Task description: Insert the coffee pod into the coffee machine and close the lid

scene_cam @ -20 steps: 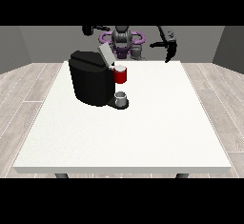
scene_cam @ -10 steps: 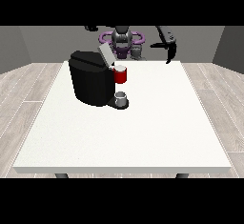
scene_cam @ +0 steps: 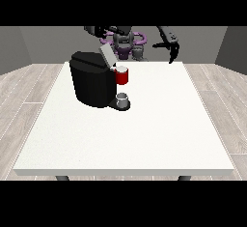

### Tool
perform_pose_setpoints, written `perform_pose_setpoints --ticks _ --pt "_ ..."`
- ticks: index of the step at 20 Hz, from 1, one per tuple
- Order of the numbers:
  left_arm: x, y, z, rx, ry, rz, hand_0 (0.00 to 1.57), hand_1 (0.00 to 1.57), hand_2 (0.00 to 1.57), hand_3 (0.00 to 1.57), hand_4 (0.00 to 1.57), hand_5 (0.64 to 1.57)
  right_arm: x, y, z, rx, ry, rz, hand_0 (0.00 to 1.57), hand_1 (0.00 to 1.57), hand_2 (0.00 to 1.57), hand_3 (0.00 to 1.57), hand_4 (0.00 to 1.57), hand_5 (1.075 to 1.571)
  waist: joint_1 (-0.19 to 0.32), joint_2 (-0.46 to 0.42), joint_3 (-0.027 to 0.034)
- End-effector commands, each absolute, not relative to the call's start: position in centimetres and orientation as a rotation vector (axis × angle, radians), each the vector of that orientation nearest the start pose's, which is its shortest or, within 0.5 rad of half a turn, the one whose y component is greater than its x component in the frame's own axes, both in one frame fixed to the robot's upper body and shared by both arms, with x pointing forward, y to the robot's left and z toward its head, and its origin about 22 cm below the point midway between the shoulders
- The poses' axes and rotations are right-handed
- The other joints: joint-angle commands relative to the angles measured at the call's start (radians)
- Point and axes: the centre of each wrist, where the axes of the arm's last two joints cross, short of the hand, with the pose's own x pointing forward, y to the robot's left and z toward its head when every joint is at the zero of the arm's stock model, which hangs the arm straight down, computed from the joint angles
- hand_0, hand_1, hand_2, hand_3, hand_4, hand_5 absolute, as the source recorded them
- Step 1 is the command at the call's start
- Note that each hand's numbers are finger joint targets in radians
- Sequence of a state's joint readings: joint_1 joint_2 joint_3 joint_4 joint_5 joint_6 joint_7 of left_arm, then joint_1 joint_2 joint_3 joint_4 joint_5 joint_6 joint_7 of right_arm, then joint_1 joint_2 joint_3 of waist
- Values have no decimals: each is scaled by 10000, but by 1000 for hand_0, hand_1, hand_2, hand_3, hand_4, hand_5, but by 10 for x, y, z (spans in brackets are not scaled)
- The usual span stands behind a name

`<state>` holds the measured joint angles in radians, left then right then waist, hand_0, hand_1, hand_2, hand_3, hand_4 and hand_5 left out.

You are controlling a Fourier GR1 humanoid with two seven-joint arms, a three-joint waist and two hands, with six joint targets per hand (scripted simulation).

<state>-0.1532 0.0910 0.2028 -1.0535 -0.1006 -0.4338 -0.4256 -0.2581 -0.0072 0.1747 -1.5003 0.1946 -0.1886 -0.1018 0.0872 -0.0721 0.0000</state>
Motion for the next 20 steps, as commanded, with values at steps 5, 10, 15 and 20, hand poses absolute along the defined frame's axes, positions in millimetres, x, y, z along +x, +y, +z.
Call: perform_pose_setpoints --ticks 5,10,15,20 --pt "245 288 -62 -2800 -16456 -2937 0 0 0 0 376 1571 326 -186 43 -2009 -18659 1468 0 0 0 0 332 1571 727 668 3" --pt "254 280 -59 -1980 -16930 -2453 0 0 0 0 342 1571 342 -178 50 -2045 -18630 1707 0 0 0 0 362 1571 206 1003 0" --pt "265 293 -52 -2194 -17595 -2357 0 0 0 0 357 1571 360 -180 56 -1816 -19084 1455 0 0 0 0 424 1571 342 1849 0" --pt "244 290 -63 -2251 -16909 -2392 0 0 0 0 286 1571 369 -188 51 -2272 -18528 1270 0 0 0 0 420 1571 511 1274 0"
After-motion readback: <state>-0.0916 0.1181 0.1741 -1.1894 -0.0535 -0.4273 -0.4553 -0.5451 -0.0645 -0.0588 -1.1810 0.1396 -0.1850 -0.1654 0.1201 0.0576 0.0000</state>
